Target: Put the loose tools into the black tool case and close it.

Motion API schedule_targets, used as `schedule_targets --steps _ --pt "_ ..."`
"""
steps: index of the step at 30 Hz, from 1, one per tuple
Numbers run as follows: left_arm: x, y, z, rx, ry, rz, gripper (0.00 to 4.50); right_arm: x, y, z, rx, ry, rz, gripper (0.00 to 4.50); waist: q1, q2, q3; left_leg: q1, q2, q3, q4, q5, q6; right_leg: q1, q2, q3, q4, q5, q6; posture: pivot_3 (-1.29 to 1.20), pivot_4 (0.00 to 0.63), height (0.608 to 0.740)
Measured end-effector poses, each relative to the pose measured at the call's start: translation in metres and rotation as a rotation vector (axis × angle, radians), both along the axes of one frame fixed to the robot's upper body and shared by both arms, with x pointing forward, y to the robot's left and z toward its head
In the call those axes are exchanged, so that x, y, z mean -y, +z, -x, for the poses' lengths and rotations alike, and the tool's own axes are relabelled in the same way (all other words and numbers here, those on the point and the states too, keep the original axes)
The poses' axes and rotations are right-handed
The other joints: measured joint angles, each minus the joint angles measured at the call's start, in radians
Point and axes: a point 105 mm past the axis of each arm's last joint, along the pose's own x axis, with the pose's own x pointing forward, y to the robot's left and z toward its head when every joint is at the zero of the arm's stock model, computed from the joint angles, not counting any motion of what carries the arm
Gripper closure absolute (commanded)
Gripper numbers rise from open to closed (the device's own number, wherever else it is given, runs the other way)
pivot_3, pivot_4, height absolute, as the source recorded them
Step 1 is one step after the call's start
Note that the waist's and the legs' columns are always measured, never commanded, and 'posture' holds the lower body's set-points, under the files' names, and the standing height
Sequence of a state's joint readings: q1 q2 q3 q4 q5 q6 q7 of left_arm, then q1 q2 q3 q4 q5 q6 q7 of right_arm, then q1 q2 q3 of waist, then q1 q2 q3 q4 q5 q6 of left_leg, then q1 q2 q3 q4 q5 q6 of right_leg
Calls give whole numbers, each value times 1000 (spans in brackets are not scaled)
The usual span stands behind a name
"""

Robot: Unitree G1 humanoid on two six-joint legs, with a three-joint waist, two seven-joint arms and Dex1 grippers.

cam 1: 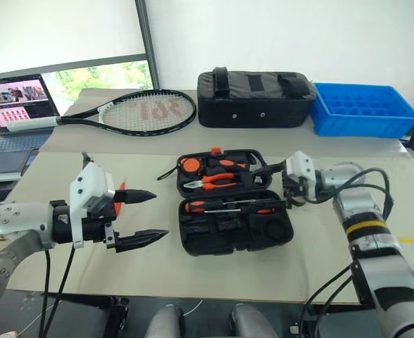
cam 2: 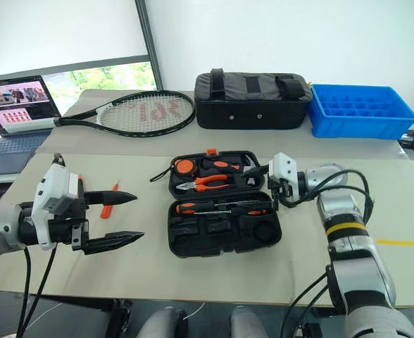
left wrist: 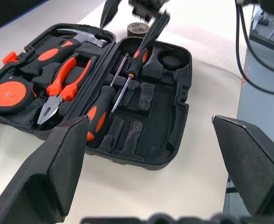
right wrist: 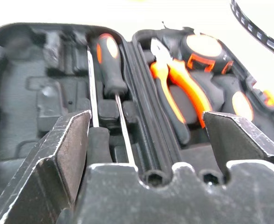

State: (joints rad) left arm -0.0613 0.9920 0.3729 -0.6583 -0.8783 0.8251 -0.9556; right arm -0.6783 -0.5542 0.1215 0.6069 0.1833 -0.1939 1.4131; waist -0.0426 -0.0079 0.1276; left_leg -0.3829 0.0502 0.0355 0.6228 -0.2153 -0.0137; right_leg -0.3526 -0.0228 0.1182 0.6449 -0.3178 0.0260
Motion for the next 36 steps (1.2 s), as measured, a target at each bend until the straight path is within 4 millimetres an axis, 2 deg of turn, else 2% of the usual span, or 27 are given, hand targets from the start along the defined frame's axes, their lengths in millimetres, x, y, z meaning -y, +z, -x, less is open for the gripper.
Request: schedule_targets --steps 7,11,19,30,33,35,36 --pt "1 1 0 9 -13 -2 0 -12 3 9 -51 20 -41 3165 -4 0 0 1 1 0 0 0 0 0 1 0 0 0 0 0 150 708" --pt "0 0 -1 5 -15 -16 0 -14 -4 10 -87 2 -53 4445 -3 0 0 0 0 1 0 0 0 -1 1 0 0 0 0 0 150 708" --pt "1 2 -3 10 -25 -27 0 -15 -21 6 -112 -44 -5 4477 -3 0 0 0 0 1 0 0 0 -1 1 0 0 0 0 0 150 708" --pt "2 2 -4 11 -19 -29 0 -18 -26 6 -22 -18 87 4477 -3 -2 -1 6 1 1 0 0 0 4 1 0 0 0 0 0 150 708" --pt "-1 -2 -9 8 30 5 0 -16 -24 7 -23 -29 64 4477 -2 -2 -1 6 0 1 0 0 0 4 0 0 0 0 0 0 150 708" --pt "-10 -10 -18 11 127 22 0 -15 -22 11 -60 -32 16 4477 -2 -2 -1 4 0 1 0 0 0 2 1 0 1 0 0 0 150 708" --pt "-17 -14 -23 14 180 18 0 -14 -21 13 -83 -28 -9 4200 -2 -2 -1 2 1 0 0 0 0 0 1 0 1 0 0 0 150 708"
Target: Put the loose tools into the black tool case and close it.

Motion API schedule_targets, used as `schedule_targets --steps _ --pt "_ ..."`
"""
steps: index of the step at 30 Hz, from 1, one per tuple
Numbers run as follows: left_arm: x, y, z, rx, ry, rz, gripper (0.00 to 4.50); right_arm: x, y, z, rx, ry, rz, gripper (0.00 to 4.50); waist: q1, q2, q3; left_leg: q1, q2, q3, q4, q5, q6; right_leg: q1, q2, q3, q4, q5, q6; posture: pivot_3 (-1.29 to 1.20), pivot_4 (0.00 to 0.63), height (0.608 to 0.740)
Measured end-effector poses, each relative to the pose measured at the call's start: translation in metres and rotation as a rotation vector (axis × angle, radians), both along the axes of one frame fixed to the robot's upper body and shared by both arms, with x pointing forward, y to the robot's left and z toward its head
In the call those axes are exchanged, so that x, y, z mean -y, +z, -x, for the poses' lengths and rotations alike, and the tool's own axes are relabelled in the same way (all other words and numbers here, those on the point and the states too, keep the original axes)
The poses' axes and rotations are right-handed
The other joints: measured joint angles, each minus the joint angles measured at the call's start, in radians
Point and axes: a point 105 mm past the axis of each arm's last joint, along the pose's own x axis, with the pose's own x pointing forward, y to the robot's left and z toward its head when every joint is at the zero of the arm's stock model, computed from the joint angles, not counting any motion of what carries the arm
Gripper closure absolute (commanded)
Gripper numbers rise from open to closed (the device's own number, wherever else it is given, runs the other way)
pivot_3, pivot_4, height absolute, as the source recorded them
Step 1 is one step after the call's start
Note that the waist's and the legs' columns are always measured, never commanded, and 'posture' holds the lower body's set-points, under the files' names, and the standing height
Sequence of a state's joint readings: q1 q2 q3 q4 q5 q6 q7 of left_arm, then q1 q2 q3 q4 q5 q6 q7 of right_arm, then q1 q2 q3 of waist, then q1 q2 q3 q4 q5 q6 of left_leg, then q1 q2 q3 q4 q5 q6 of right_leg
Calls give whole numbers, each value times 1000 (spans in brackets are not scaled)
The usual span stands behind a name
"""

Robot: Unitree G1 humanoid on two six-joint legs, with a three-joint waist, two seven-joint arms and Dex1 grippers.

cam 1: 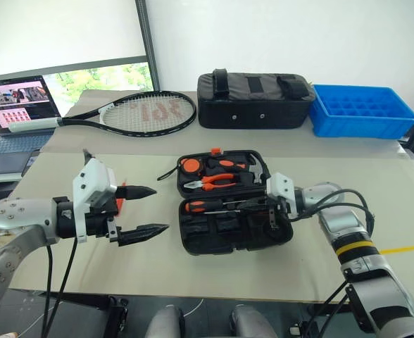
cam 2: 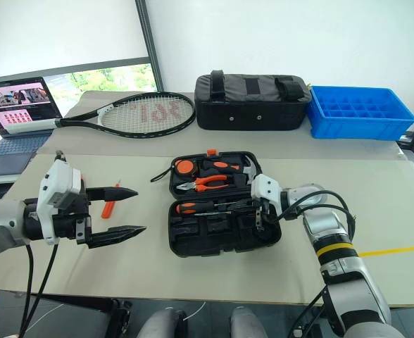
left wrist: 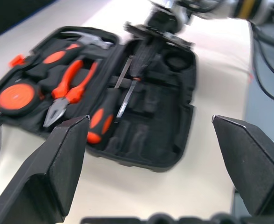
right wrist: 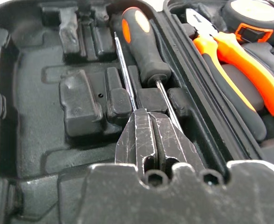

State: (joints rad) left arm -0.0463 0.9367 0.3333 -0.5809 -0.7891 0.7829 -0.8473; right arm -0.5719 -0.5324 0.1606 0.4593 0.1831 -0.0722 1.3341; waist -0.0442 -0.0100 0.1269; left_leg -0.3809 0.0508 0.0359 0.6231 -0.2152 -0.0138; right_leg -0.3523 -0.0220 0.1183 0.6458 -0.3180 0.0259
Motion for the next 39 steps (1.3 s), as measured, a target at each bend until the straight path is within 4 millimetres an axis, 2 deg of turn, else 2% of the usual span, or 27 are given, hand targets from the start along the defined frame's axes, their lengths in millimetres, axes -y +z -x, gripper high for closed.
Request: schedule_targets --steps 3,7,10,13,16,20,24,27,35,36,37,39 --pt "-26 -12 -30 71 262 -54 0 5 23 8 -59 -2 -144 3380 3 1 0 -2 0 -1 0 0 0 -1 -1 0 0 0 0 0 150 708" --pt "-38 -24 -62 126 554 8 0 12 61 17 -17 5 -269 1977 12 1 0 -3 -1 -6 0 0 0 0 -2 -2 -1 0 1 0 150 708" --pt "-51 -44 -74 94 748 20 0 16 64 25 -8 9 -288 946 15 -1 0 -4 -1 -7 0 0 0 -1 -2 -1 -2 0 1 0 150 708" --pt "-56 -60 -77 55 831 -6 0 22 63 28 -16 -2 -287 31 12 0 0 -4 -2 -7 -1 0 0 -1 -1 -1 -2 0 0 0 150 708" --pt "-59 -73 -81 21 883 -21 0 32 68 28 3 -18 -264 31 13 -1 0 -4 -2 -7 0 0 0 -1 -1 -1 -2 0 1 0 150 708" --pt "-62 -80 -85 -2 899 -39 0 39 69 29 9 -28 -241 31 12 -1 0 -4 -2 -6 0 0 0 -1 -1 -1 -2 0 1 0 150 708" --pt "-68 -94 -86 -47 924 -62 0 59 68 25 5 -79 -235 31 15 -1 0 -4 -2 -5 0 0 0 0 -1 -1 -2 0 1 0 150 708" --pt "-65 -104 -86 -89 931 -53 0 68 79 27 32 -64 -347 31 16 -1 0 -4 -2 -5 0 0 0 0 -1 -1 -3 0 1 0 150 708" --pt "-56 -109 -91 -118 913 -29 0 88 86 28 51 -34 -286 31 24 3 -2 -3 -3 -2 0 0 0 1 -2 -1 -3 0 1 0 150 708" --pt "-56 -110 -91 -119 912 -27 518 89 86 27 58 -33 -272 0 25 3 -2 -3 -3 -2 0 0 0 1 -2 -1 -3 0 1 0 150 708" --pt "-55 -110 -91 -122 909 -24 757 89 85 27 59 -30 -261 0 26 3 -2 -3 -3 -2 0 0 0 1 -2 -1 -3 0 1 0 150 708" --pt "-51 -110 -92 -124 892 -14 1519 89 81 25 57 -25 -244 0 27 3 -2 -3 -3 -2 0 0 0 1 -2 -1 -3 0 1 0 150 708"
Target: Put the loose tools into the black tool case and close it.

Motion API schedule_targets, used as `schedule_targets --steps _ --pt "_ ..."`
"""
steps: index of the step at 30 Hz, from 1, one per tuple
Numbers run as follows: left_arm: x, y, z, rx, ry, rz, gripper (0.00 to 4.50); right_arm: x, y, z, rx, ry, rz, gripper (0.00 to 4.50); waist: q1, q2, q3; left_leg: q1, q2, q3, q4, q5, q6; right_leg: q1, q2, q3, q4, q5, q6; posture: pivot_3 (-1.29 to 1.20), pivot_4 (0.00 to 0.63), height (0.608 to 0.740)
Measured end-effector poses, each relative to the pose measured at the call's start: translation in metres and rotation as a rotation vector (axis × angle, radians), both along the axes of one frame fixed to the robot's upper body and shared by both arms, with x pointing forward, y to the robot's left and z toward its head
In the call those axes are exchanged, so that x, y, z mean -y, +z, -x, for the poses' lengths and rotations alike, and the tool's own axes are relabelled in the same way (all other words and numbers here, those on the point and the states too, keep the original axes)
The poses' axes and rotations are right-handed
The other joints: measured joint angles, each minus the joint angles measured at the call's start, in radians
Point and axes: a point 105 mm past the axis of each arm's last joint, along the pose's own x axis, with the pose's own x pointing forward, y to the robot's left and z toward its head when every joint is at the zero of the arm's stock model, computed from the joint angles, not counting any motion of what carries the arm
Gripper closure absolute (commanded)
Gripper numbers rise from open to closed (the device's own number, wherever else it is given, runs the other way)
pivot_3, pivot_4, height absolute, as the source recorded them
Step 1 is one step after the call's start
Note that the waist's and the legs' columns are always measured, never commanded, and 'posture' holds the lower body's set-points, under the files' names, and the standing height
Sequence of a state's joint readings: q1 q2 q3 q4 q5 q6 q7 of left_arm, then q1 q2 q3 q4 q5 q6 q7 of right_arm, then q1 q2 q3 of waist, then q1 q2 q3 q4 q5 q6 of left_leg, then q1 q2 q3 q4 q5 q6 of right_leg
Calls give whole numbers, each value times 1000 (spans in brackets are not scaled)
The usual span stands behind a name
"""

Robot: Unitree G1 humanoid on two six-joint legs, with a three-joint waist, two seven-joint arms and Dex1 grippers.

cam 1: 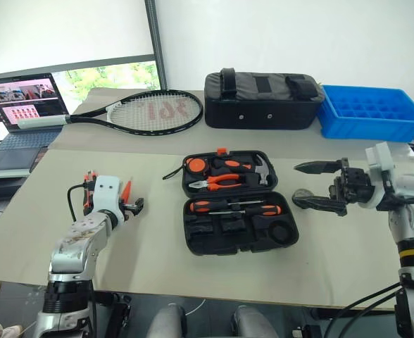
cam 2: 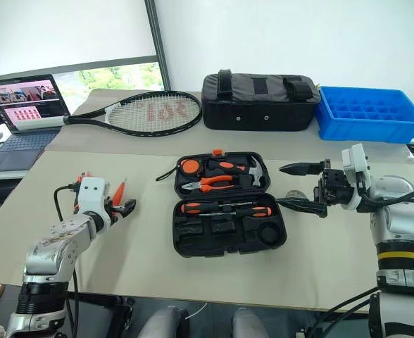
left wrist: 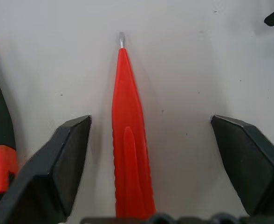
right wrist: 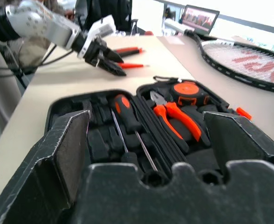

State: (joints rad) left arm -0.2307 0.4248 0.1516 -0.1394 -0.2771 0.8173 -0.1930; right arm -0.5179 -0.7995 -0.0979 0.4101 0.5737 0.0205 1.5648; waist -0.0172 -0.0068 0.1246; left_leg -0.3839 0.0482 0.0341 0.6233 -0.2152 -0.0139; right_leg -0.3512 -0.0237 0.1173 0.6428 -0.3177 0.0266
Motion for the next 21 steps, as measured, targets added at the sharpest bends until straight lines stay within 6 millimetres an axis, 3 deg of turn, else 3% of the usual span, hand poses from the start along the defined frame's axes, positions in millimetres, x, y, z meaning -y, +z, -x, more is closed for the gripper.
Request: schedule_targets --steps 7,14,17,20,21 --pt "4 -1 -1 1 -22 -1 4012 12 2 -2 5 -21 20 0 -3 0 0 0 1 0 0 0 0 0 0 0 0 0 0 0 150 708" --pt "-1 8 -4 73 -55 -61 4020 26 8 0 -9 -46 -18 0 -3 -1 1 -1 1 0 0 0 0 0 0 0 -1 0 0 0 150 708" --pt "7 34 -7 208 -168 -77 4020 33 11 2 -13 -61 -29 0 1 0 1 -1 1 1 0 0 0 0 -1 0 -2 0 0 0 150 708" --pt "32 72 -2 367 -383 -57 4020 40 15 4 -23 -79 -49 0 5 0 1 -2 1 2 -1 0 0 0 -2 0 -2 0 0 0 150 708" --pt "50 87 5 412 -533 -58 4020 47 13 9 -42 -97 -34 0 9 0 0 -3 1 2 -1 0 0 0 -2 -2 -3 0 0 0 150 708"
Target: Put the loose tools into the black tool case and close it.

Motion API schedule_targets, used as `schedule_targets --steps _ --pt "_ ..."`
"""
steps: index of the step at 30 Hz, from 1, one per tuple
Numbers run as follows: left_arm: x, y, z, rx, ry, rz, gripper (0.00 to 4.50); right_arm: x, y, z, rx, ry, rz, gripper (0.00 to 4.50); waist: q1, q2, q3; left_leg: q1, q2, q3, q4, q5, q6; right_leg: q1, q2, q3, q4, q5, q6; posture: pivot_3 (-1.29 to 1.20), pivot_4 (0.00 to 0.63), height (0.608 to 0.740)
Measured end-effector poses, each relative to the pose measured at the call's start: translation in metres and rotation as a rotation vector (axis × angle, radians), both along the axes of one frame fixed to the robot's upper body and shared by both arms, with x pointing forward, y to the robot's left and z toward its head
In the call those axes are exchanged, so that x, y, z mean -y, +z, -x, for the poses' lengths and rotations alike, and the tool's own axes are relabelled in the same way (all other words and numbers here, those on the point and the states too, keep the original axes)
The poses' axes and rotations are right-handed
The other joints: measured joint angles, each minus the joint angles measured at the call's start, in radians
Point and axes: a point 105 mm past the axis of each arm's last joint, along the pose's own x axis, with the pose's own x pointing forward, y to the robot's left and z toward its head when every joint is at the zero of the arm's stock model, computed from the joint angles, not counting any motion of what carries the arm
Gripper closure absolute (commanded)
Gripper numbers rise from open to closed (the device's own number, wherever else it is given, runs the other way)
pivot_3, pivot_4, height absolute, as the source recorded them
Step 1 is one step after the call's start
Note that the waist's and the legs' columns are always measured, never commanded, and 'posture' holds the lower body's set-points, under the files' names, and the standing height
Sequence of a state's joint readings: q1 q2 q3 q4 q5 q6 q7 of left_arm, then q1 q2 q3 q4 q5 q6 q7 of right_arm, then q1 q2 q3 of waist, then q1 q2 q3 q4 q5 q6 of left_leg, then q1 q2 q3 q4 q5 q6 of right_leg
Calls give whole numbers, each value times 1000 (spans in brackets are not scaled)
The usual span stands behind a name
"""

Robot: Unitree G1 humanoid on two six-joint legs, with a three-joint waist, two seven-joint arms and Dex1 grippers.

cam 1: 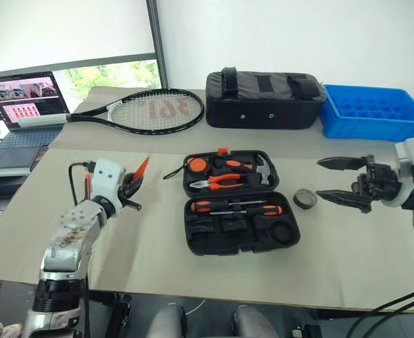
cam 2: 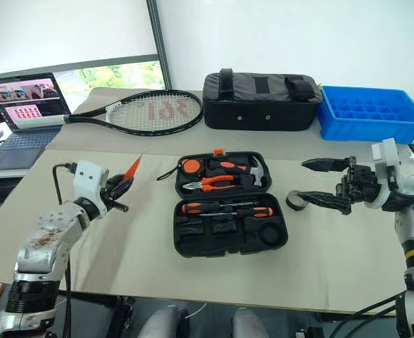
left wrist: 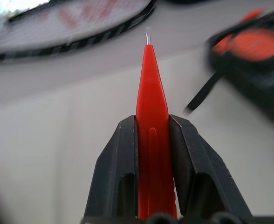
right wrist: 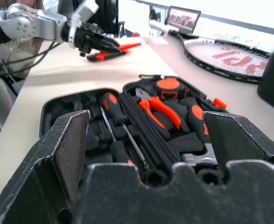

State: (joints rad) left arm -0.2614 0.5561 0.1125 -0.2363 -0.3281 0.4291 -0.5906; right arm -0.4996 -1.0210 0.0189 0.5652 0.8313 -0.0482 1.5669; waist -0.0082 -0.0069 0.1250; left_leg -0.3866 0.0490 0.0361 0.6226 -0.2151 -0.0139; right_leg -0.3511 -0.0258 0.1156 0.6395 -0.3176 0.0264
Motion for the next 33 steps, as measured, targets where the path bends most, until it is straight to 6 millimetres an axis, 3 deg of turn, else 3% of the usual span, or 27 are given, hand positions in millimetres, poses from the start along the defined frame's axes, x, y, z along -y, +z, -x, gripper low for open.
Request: schedule_targets --steps 1,2,4,8,12,21,33 --pt "3 2 2 7 -21 -3 4020 1 0 0 -3 -3 3 0 0 0 0 0 0 0 0 0 0 0 0 0 0 0 0 0 150 708" --pt "16 10 9 33 -116 -18 4020 4 0 2 -8 -11 6 0 -2 1 -1 1 0 1 0 0 0 0 0 2 -1 0 0 0 150 708" --pt "39 8 24 14 -290 -92 4020 8 -4 6 -28 -21 18 0 -5 1 -1 0 0 2 -1 0 0 0 0 2 -2 0 0 0 150 708" --pt "80 -22 56 -99 -602 -230 4020 17 -18 18 -85 -35 74 0 -9 1 1 1 0 2 -1 0 0 0 1 2 -2 0 0 0 150 708" --pt "104 -38 66 -149 -722 -295 4020 15 -23 25 -95 -16 77 0 -15 1 1 1 0 2 1 0 0 0 2 4 1 0 0 0 150 708" --pt "111 -62 33 -238 -637 -421 4020 17 -23 36 -94 -11 82 0 -11 1 1 0 0 2 3 0 1 0 3 4 1 0 1 0 150 708" --pt "112 -64 36 -308 -691 -490 4020 16 -21 39 -74 -7 73 0 -10 1 1 0 0 2 3 0 1 0 3 4 1 0 1 0 150 708"
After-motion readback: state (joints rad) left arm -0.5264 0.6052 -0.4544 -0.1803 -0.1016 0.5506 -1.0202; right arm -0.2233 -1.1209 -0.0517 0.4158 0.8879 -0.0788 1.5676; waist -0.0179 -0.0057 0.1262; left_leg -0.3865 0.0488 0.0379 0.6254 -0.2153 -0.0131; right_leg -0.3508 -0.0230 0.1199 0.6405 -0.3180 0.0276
